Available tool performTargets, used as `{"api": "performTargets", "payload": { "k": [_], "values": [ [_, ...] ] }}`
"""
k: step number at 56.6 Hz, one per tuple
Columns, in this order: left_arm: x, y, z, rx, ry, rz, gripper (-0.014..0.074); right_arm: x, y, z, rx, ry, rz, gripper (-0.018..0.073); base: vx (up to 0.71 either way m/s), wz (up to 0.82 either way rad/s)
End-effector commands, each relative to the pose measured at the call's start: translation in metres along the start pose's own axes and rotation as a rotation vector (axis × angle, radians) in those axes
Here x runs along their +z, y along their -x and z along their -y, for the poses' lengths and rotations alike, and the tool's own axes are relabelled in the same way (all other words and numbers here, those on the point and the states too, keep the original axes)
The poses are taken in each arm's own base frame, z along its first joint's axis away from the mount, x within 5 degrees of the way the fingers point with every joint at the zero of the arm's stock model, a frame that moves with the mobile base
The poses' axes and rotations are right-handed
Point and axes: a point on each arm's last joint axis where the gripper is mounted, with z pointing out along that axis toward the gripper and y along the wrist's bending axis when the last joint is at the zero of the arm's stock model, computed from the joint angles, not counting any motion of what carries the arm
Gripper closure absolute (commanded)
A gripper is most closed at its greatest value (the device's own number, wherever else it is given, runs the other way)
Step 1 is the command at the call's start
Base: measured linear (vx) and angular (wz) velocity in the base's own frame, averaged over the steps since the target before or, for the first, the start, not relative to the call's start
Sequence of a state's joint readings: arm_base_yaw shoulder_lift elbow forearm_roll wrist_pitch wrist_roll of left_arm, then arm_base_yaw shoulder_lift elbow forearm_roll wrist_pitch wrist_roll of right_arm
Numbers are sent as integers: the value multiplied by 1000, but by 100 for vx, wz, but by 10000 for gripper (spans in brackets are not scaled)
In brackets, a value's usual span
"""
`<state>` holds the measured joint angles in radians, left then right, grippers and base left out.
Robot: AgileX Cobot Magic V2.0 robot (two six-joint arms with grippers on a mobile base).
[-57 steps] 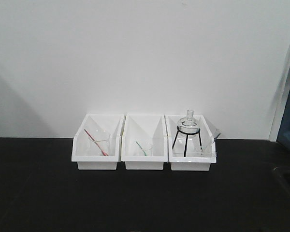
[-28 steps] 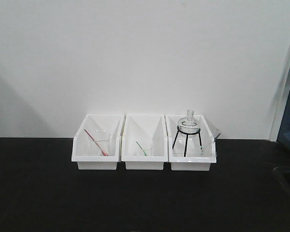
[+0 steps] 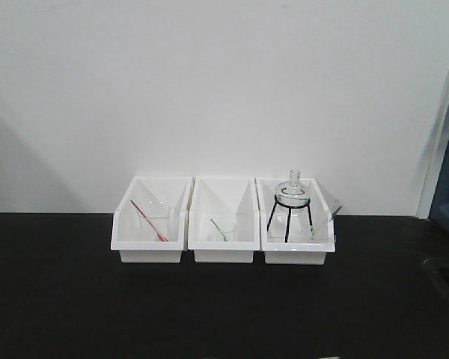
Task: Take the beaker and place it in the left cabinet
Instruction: 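Close the right gripper around the clear glass beaker on the bench, then lift the beaker with the right gripper and raise it off the bench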
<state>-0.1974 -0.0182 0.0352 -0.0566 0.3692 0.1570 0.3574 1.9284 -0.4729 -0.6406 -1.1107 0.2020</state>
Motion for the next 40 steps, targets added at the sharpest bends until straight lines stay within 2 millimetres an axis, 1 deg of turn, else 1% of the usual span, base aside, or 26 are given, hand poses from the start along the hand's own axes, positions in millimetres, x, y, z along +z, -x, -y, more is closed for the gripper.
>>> {"api": "performTargets", "payload": {
  "k": [1, 10, 17, 27, 34, 40],
  "values": [
    [-3, 14, -1, -4, 9, 110, 603, 12, 20, -1, -37, 20, 115, -44, 0, 0],
    [-3, 14, -1, -4, 9, 110, 603, 36, 21, -1, 0, 41, 89, -44, 0, 0],
    [-3, 14, -1, -4, 9, 110, 603, 51, 24, -5, -19, 66, 93, -44, 0, 0],
    [-3, 14, -1, -4, 9, 110, 603, 71, 29, -2, -15, 79, 101, -43, 0, 0],
    [-3, 14, -1, -4, 9, 110, 603, 82, 30, 3, -15, 80, 109, -36, 0, 0],
    [-3, 14, -1, -4, 9, 110, 603, 85, 29, 4, -14, 78, 109, -22, 0, 0]
  ]
}}
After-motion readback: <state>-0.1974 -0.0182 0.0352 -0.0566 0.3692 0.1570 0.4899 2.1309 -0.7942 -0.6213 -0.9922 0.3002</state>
